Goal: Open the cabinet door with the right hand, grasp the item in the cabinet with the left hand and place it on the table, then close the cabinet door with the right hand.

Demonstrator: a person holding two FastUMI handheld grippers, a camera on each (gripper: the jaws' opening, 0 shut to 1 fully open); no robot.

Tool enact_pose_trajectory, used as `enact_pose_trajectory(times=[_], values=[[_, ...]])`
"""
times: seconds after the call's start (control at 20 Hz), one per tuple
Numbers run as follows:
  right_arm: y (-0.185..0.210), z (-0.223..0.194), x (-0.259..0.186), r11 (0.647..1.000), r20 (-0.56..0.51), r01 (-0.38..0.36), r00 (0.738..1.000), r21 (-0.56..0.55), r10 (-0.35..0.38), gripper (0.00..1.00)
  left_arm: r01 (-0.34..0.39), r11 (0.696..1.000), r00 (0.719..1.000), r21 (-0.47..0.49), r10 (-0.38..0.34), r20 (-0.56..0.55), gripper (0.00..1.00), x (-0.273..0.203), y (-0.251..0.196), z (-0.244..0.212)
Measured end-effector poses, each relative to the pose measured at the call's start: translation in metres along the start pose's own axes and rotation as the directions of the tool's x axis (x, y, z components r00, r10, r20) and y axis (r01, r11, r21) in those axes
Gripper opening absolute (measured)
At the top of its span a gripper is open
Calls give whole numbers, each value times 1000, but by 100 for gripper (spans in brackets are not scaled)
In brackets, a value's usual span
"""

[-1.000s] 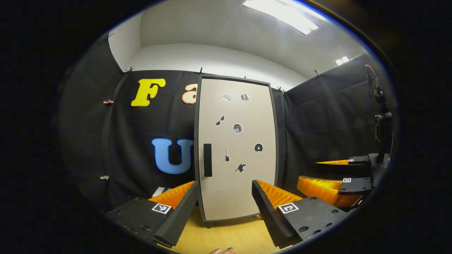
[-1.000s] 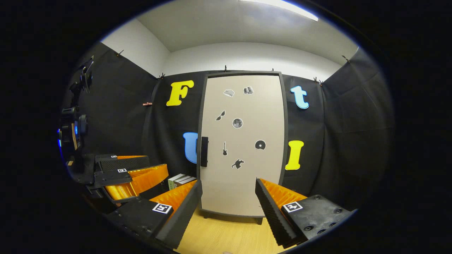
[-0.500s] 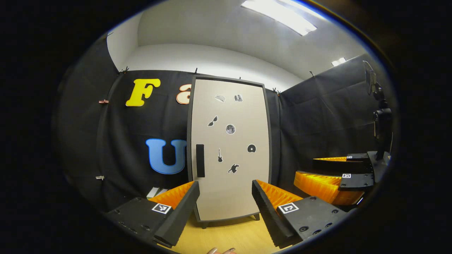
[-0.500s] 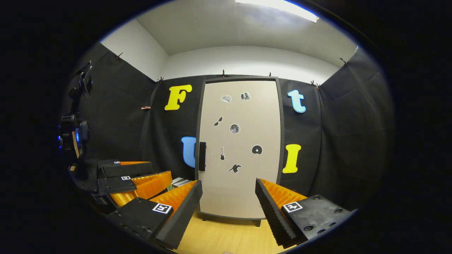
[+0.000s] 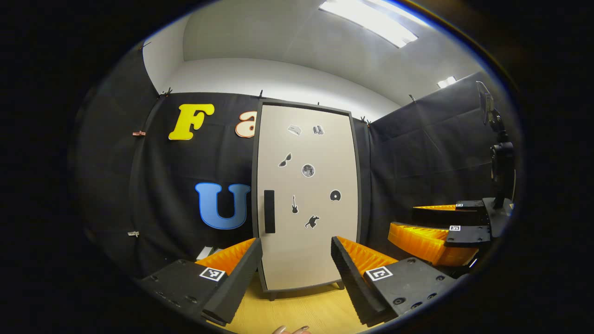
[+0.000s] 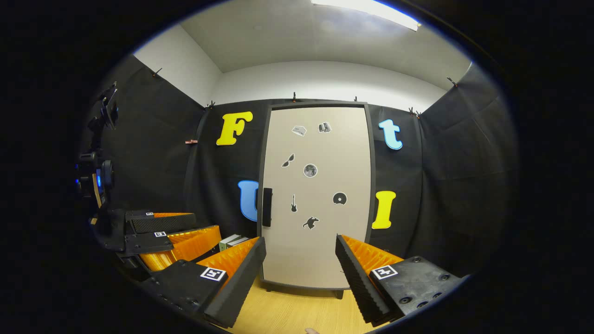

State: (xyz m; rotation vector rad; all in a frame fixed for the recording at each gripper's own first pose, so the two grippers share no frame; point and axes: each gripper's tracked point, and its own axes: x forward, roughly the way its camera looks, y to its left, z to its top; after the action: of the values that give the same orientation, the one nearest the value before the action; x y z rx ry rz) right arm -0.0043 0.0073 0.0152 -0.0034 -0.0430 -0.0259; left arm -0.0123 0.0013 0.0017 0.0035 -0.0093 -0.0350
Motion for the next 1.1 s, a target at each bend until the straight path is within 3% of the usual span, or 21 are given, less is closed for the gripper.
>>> enact_pose_trajectory(times=[0.35,0.55,0.85,1.1], values=[[38,2,7,1000,10,0,1000,-11,0,98,-1,999,1000,43,1,-16,94,-27,35,-5],[62,1,17,1000,20,-7,1000,-11,8,98,-6,1000,999,20,6,-32,94,-46,53,-10],[86,-2,48,999,21,-43,999,14,43,98,-62,998,997,8,62,-49,94,-59,77,-16],[95,-10,104,996,50,-80,996,35,78,98,-167,986,984,17,167,-54,94,-61,98,-20]])
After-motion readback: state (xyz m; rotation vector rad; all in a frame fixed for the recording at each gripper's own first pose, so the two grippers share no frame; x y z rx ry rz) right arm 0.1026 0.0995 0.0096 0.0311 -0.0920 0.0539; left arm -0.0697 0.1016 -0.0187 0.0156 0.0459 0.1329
